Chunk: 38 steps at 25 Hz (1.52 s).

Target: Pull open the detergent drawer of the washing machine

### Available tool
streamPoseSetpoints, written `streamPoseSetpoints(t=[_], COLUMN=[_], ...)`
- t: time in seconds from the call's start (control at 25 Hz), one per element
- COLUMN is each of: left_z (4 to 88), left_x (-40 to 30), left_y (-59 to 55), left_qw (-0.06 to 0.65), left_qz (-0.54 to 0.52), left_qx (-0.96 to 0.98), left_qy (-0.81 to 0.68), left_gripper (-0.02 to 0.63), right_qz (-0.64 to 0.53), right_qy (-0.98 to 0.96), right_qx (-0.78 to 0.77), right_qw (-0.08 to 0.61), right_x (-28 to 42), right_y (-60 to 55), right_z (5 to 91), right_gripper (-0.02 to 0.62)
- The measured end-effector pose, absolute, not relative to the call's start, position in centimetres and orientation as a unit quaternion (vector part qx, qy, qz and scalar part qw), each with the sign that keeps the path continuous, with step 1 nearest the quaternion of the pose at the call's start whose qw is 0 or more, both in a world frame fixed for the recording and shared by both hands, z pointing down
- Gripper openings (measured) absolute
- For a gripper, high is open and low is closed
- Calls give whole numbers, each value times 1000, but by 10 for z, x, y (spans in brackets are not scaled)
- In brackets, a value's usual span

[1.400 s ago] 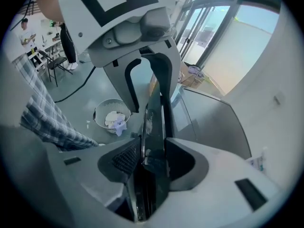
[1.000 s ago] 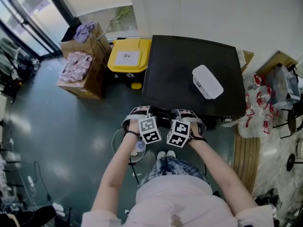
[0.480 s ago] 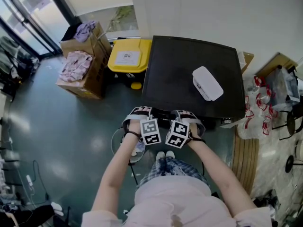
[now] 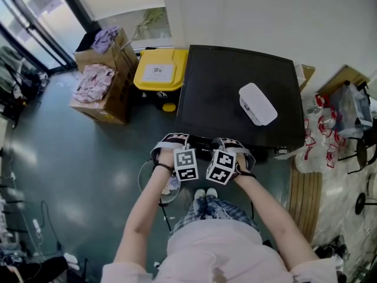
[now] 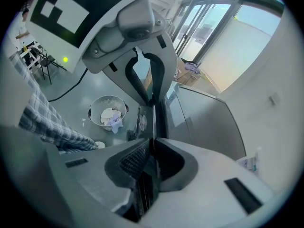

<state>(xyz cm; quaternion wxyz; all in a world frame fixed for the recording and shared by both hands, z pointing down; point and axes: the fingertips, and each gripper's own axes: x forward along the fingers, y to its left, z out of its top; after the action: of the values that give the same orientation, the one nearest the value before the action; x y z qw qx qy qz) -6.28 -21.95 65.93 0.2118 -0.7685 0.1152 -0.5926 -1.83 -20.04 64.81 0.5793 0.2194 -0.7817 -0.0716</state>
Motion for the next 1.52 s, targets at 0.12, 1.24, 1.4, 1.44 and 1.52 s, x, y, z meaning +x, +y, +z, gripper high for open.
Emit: streamPoseSetpoints(t=[0.12, 1.24, 1.4, 1.44, 1.52], left_z=[659, 660, 659, 659, 659], left_x=[-63, -70, -73, -73, -73], left_y=[-217, -151, -141, -138, -131], left_qw=[211, 205, 203, 201, 198], left_qz=[-593, -595, -597, -598, -598], left_qx=[-769, -773, -773, -773, -773], left_qy=[111, 80, 74, 72, 68], left_gripper=[71, 66, 64, 64, 64], right_qz=[-69, -32, -27, -24, -20], right_qy=[-784, -808, -811, -812, -815], right_qx=[219, 186, 179, 176, 171], right_qw=[576, 558, 556, 555, 554], right_x=[-18, -24, -26, -26, -26], right_y=[-198, -135, -125, -121, -114], right_z=[648, 649, 650, 650, 651], right_gripper=[61, 54, 54, 54, 52])
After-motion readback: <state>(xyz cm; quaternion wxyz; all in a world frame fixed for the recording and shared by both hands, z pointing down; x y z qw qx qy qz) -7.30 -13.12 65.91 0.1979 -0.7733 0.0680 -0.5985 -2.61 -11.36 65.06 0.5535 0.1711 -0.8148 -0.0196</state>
